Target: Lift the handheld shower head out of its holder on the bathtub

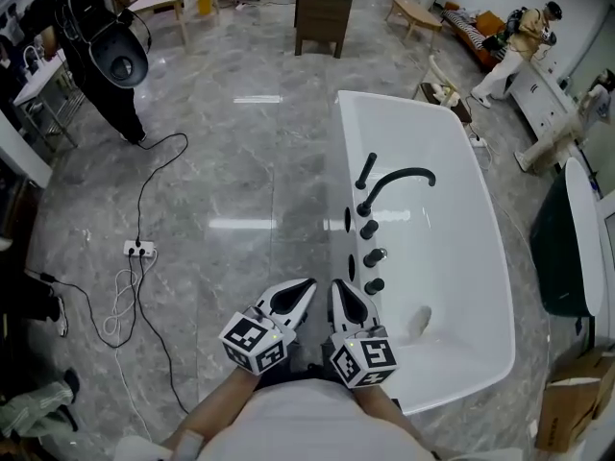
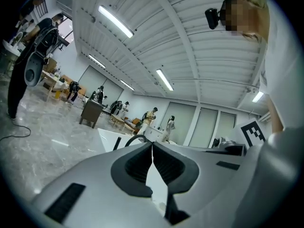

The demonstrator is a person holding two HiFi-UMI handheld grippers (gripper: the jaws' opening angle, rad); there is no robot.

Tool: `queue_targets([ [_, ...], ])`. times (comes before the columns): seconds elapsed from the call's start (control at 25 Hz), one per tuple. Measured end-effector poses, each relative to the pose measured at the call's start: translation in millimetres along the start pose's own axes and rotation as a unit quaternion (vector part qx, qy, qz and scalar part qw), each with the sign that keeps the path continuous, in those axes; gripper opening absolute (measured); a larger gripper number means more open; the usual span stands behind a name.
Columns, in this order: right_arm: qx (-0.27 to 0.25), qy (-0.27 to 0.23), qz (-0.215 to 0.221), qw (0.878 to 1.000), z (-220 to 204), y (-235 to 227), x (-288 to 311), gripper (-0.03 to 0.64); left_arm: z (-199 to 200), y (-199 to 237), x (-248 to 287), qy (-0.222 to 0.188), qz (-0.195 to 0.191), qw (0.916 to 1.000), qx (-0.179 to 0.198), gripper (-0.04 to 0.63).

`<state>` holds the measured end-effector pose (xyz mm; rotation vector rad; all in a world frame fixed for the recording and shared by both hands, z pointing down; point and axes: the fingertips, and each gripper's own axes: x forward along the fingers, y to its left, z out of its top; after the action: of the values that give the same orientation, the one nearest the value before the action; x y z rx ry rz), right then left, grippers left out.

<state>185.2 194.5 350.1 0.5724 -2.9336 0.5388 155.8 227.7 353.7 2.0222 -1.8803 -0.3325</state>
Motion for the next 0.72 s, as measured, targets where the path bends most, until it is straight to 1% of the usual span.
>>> queue_targets([
  [0.52, 0.007, 0.0, -0.02, 1.0, 2, 5, 77, 0.018, 27, 69, 23, 0.016, -0.027, 0.9995, 0.005, 0.012],
  [0.72, 0.03, -0.002, -0.026, 0.999, -1, 3, 99, 0.018, 30, 89, 29, 0.026, -0.043, 0.9987, 0.011, 0.012],
])
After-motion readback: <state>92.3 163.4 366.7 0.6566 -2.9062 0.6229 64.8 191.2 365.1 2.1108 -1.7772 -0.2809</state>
